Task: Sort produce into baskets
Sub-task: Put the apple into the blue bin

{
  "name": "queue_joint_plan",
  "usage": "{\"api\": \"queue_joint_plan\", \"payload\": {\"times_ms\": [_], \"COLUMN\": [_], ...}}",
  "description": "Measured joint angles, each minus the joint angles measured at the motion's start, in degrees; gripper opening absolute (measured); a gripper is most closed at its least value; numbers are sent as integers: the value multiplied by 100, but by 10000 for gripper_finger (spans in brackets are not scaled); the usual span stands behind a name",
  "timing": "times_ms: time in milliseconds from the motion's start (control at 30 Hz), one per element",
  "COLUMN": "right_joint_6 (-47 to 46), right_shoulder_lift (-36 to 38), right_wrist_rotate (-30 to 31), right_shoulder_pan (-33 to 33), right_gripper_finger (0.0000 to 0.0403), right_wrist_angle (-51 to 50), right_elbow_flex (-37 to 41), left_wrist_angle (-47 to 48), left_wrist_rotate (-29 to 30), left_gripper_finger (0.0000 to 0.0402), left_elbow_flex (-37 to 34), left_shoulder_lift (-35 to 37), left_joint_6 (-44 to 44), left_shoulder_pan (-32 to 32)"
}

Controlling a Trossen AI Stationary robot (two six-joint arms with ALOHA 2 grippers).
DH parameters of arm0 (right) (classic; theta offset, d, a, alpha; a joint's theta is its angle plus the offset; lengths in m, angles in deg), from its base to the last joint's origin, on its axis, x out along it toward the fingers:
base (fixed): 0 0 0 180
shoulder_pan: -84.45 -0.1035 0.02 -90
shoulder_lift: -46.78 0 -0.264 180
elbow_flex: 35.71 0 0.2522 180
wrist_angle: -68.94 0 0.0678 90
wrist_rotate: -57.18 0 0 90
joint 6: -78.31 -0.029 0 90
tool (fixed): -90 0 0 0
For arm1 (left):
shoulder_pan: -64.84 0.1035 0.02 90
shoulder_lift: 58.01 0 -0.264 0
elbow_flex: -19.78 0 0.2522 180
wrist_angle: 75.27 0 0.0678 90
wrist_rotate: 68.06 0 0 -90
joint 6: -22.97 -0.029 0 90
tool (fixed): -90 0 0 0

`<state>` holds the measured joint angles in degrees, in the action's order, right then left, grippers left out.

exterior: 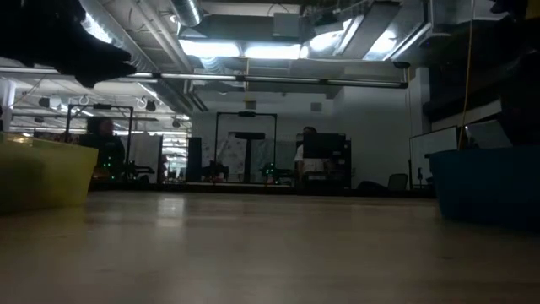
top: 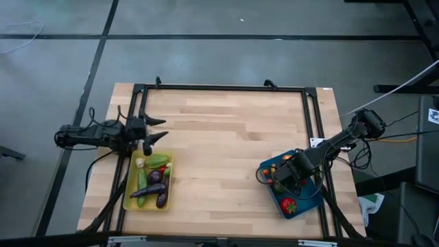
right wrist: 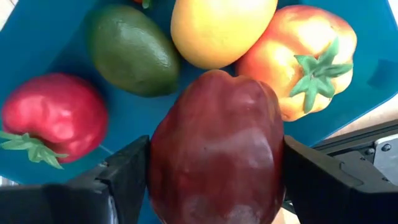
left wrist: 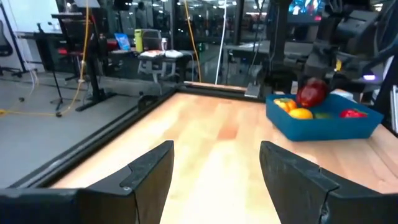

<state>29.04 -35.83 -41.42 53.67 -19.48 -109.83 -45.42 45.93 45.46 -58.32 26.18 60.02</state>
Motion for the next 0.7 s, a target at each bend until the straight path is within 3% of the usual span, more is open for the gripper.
{"api": "queue_joint_plan", "payload": {"times_ms": [367,600,700], "right_joint_6": [2,3,29], "right_shoulder_lift": [0,0,0], "right_wrist_rotate": [-5,-151,-153], "right_shoulder_pan": [2,4,4], "right_gripper_finger": [307,387,386], "right_wrist_angle": [4,4,-5], "right_elbow_flex": [0,2,2], "left_wrist_angle": [-928,-1252,-1216], "left_wrist_rotate": [0,-167,-315], "left_gripper_finger": [235,235,235], "left_elbow_flex": [-717,-901,-901], "left_shoulder_lift": [2,0,2], "left_joint_6": [-121,-243,-250], "left_shoulder_pan": [0,0,0]}}
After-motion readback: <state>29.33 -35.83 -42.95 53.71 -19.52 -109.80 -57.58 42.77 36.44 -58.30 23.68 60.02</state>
